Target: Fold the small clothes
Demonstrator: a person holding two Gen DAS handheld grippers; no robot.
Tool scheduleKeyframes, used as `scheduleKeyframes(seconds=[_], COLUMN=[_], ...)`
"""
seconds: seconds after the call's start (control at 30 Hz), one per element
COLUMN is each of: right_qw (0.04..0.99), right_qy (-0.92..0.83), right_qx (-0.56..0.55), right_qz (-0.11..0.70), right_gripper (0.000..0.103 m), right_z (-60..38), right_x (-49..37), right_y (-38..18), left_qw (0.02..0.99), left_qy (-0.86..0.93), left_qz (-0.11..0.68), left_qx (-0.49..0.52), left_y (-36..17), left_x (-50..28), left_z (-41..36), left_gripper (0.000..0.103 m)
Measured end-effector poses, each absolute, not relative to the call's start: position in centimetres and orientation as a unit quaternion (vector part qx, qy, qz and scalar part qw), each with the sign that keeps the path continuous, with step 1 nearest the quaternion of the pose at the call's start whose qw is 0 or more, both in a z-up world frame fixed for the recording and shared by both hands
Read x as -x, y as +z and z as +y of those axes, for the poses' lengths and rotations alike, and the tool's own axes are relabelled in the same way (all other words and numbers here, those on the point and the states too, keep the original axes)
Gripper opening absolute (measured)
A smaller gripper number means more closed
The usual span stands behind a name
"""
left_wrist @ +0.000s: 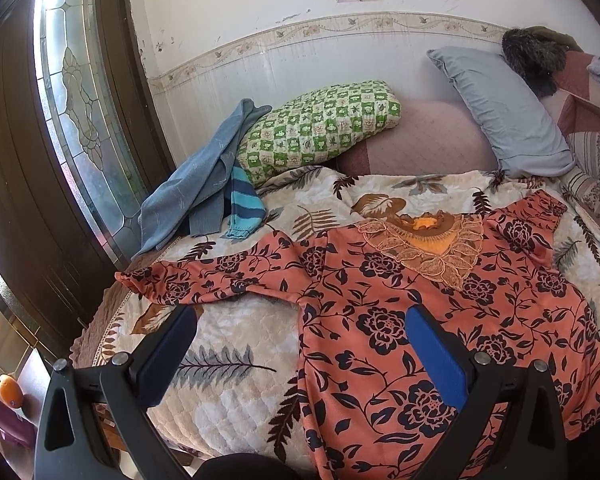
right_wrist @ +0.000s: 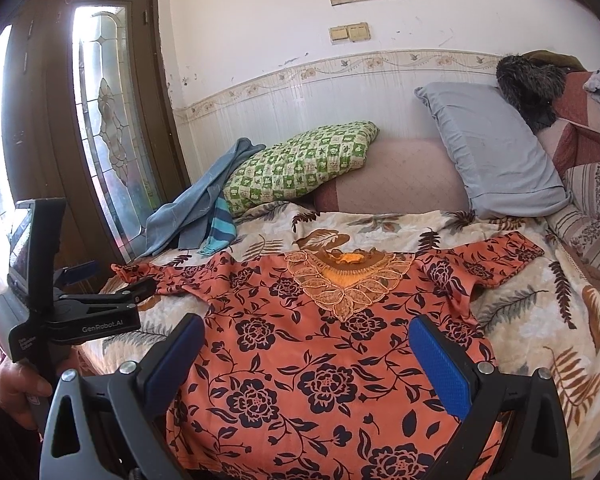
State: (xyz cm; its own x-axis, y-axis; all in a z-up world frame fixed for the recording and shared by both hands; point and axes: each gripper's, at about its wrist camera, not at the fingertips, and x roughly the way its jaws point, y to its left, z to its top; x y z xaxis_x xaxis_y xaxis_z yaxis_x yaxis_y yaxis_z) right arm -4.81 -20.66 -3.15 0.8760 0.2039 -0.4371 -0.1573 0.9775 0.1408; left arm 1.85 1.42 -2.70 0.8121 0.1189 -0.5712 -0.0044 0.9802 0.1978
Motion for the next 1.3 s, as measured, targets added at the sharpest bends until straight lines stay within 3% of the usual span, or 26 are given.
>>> scheduleKeyframes(seconds=[1.3], right_qw=[0.959], right_qy=[0.053], right_qx=[-0.103], right_qz=[0.260], right_gripper=[0.103], right_z=[-24.9], right_x=[2.0], right_y=[-4.2], left_qw=[0.943], left_qy=[0.020], left_qz=[0.316], left_qx=[-0.106], left_y=[-2.9], left_x=[-2.9], left_z=[-0.1], left_gripper=[0.103])
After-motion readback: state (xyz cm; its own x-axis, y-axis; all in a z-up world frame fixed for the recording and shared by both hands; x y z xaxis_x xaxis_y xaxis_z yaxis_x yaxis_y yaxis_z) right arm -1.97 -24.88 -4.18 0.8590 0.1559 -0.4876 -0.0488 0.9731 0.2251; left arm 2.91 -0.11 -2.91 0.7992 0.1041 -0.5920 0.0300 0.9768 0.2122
